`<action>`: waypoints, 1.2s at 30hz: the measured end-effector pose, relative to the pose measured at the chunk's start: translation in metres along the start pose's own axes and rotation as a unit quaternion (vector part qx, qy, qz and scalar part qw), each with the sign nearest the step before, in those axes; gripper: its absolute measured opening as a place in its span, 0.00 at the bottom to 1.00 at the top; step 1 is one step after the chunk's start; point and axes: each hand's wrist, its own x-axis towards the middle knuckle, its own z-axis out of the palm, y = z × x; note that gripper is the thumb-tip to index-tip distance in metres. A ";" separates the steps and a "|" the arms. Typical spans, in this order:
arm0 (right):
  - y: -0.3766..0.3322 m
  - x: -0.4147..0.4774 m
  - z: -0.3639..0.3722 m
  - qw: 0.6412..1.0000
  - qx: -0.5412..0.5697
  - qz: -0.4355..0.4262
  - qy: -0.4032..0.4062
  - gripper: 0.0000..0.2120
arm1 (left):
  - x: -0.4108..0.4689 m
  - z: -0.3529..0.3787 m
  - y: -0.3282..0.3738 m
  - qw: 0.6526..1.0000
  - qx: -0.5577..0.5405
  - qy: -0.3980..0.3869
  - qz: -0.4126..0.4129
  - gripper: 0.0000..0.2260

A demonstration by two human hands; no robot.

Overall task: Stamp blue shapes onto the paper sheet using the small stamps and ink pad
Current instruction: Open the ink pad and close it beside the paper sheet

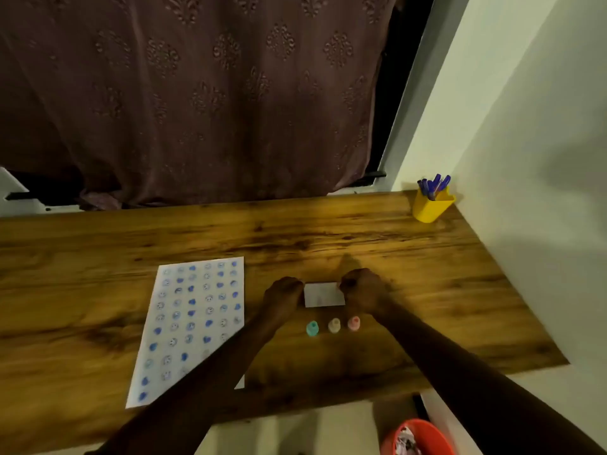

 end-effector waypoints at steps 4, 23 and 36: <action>0.005 0.005 0.004 0.999 -0.029 0.042 0.000 0.14 | 0.001 0.004 0.002 0.997 -0.066 -0.020 -0.041 0.16; -0.038 0.002 0.014 0.998 0.041 0.004 0.039 0.14 | -0.003 -0.040 0.016 0.971 -0.220 -0.002 -0.089 0.12; -0.179 -0.026 0.086 0.991 0.050 -0.121 -0.021 0.17 | -0.057 -0.183 -0.073 0.935 -0.335 0.110 -0.045 0.14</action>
